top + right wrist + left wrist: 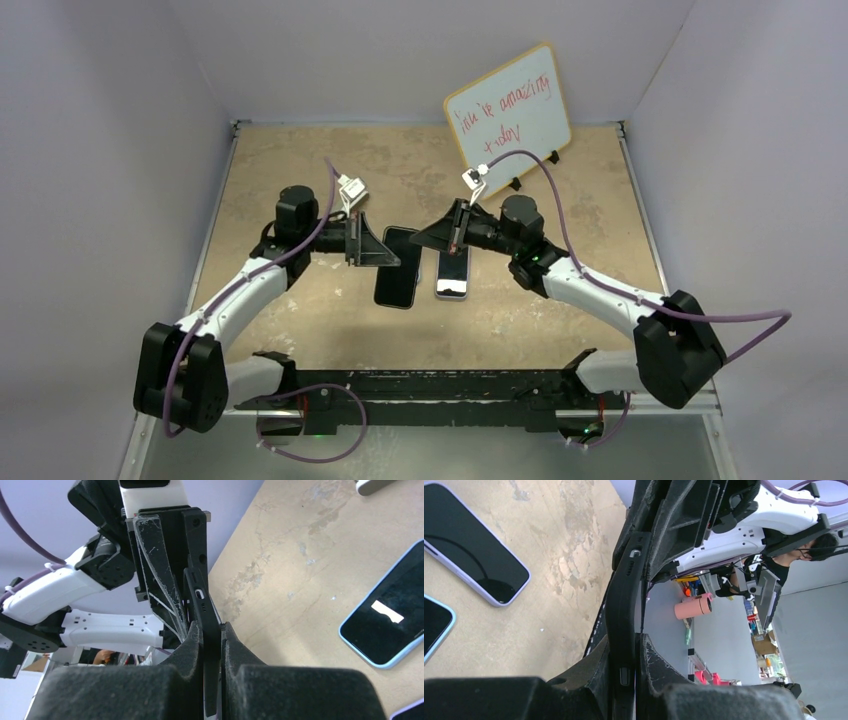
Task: Put the phone into the phone case
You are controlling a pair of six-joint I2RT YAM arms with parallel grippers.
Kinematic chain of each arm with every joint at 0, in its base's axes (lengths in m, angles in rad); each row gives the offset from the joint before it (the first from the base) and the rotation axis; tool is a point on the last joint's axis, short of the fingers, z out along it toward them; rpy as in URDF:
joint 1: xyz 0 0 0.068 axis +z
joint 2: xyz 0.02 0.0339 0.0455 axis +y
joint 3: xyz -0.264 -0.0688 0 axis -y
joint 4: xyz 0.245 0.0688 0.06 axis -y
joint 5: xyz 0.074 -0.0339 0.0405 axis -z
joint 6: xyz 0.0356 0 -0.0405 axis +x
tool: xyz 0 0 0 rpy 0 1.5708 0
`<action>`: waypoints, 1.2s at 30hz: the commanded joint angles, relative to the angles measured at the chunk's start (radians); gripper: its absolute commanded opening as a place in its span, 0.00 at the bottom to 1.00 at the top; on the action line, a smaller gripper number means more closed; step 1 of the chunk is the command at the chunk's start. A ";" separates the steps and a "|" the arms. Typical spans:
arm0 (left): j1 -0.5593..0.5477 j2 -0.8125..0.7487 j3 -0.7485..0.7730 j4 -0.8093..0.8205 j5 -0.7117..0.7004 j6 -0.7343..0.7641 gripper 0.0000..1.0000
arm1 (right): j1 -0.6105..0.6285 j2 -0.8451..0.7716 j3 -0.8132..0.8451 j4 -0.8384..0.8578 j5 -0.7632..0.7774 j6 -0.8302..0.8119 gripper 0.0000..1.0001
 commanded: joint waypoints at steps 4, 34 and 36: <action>0.000 0.025 0.038 -0.175 -0.177 0.097 0.00 | 0.001 -0.039 0.054 -0.045 0.061 -0.057 0.00; 0.286 0.383 0.000 -0.286 -0.587 0.134 0.08 | 0.000 -0.210 -0.084 -0.266 0.184 -0.119 0.99; 0.307 0.398 0.001 -0.309 -0.608 0.129 0.24 | 0.000 -0.206 -0.086 -0.263 0.178 -0.116 0.99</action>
